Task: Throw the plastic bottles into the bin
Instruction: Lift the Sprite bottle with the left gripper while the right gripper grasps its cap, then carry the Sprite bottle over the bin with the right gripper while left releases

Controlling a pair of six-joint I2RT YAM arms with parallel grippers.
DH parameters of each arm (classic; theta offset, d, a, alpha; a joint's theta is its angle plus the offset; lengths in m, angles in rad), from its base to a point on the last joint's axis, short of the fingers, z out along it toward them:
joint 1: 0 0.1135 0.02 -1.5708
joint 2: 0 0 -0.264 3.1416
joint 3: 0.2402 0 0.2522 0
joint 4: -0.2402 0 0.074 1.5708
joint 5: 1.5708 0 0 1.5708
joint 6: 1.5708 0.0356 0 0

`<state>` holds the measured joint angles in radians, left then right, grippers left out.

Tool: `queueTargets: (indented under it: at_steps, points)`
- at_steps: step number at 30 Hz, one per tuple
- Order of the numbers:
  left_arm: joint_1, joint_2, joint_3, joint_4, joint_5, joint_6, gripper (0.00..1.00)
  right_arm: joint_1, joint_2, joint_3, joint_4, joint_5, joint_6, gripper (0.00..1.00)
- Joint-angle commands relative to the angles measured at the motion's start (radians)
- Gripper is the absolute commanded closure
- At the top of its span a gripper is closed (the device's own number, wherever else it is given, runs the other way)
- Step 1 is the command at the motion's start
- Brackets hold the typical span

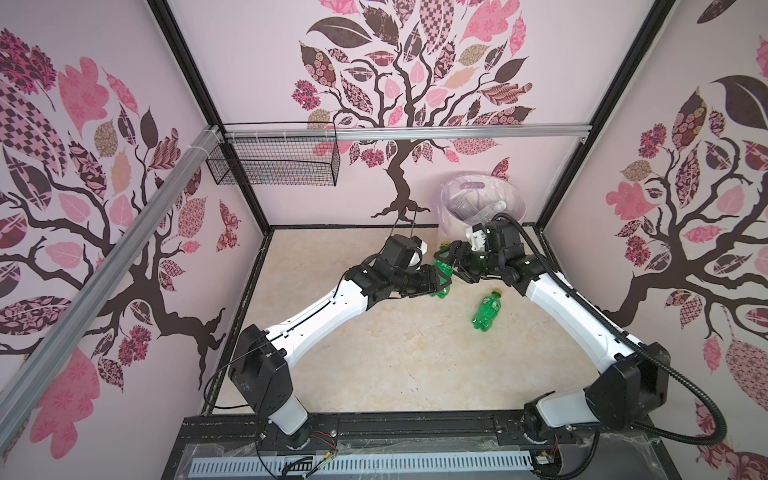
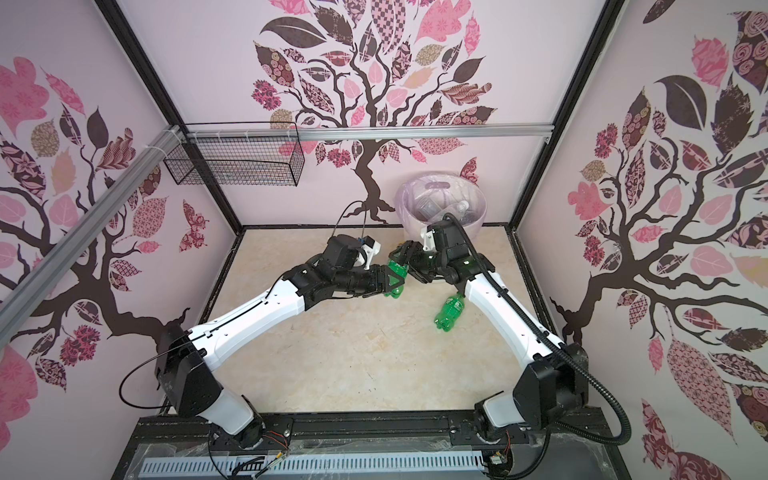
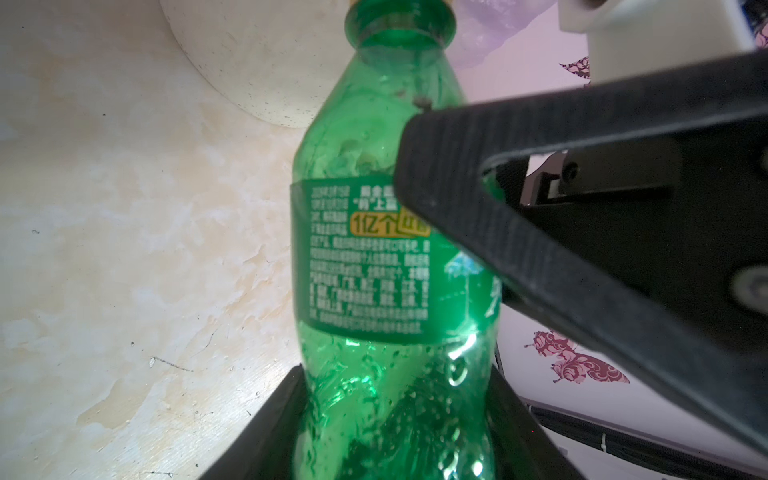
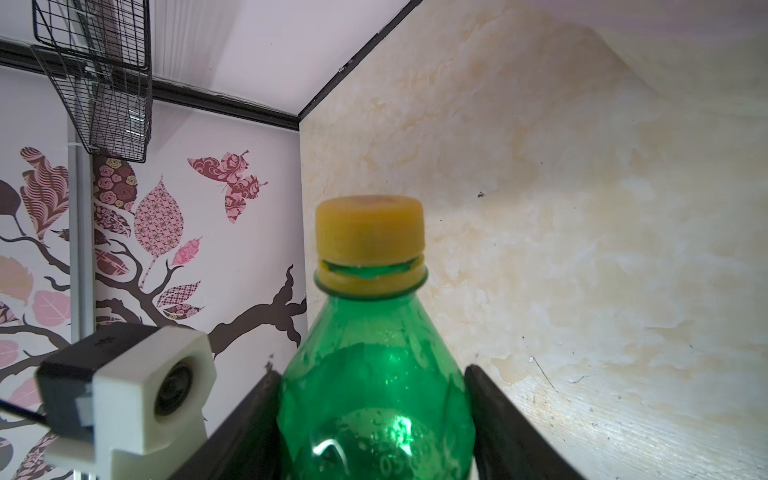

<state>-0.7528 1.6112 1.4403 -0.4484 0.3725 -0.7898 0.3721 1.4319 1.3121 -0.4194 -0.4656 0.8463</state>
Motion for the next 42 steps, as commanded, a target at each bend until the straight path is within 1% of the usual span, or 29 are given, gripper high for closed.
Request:
queueTargets:
  at_steps: [1, 3, 5, 8, 11, 18, 23, 26, 30, 35, 38, 42]
  points:
    - [-0.004, 0.008, 0.052, 0.014, 0.016, 0.013, 0.54, 0.014, 0.022, -0.007, 0.000, -0.016, 0.014, 0.36]
    - [-0.004, 0.009, 0.057, 0.007, 0.014, 0.017, 0.53, 0.014, 0.021, -0.006, -0.001, -0.010, 0.012, 0.41]
    - [-0.003, 0.007, 0.059, -0.002, 0.007, 0.023, 0.50, 0.014, 0.019, 0.001, -0.005, 0.004, 0.005, 0.45]
    - [0.002, 0.002, 0.059, -0.017, 0.005, 0.025, 0.45, 0.013, 0.031, 0.048, -0.038, 0.026, -0.028, 0.47]
    - [0.006, -0.011, 0.065, -0.048, -0.016, 0.037, 0.35, 0.010, 0.058, 0.120, -0.092, 0.057, -0.076, 0.49]
    - [0.007, -0.076, 0.080, -0.140, -0.071, 0.066, 0.04, -0.046, 0.105, 0.274, -0.171, 0.112, -0.157, 0.51]
    - [0.007, -0.103, 0.147, -0.221, -0.113, 0.093, 0.03, -0.096, 0.148, 0.427, -0.236, 0.144, -0.218, 0.51]
    - [0.007, -0.090, 0.244, -0.285, -0.157, 0.121, 0.03, -0.146, 0.170, 0.526, -0.248, 0.150, -0.216, 0.51]
    - [0.006, -0.047, 0.389, -0.339, -0.207, 0.137, 0.03, -0.207, 0.236, 0.725, -0.293, 0.185, -0.234, 0.51]
    - [-0.005, 0.009, 0.556, -0.385, -0.234, 0.160, 0.03, -0.289, 0.322, 0.942, -0.295, 0.200, -0.188, 0.51]
    - [-0.012, 0.019, 0.575, -0.388, -0.239, 0.161, 0.03, -0.329, 0.375, 1.078, -0.289, 0.211, -0.155, 0.50]
    - [-0.019, 0.009, 0.547, -0.386, -0.234, 0.160, 0.03, -0.367, 0.441, 1.245, -0.266, 0.227, -0.117, 0.50]
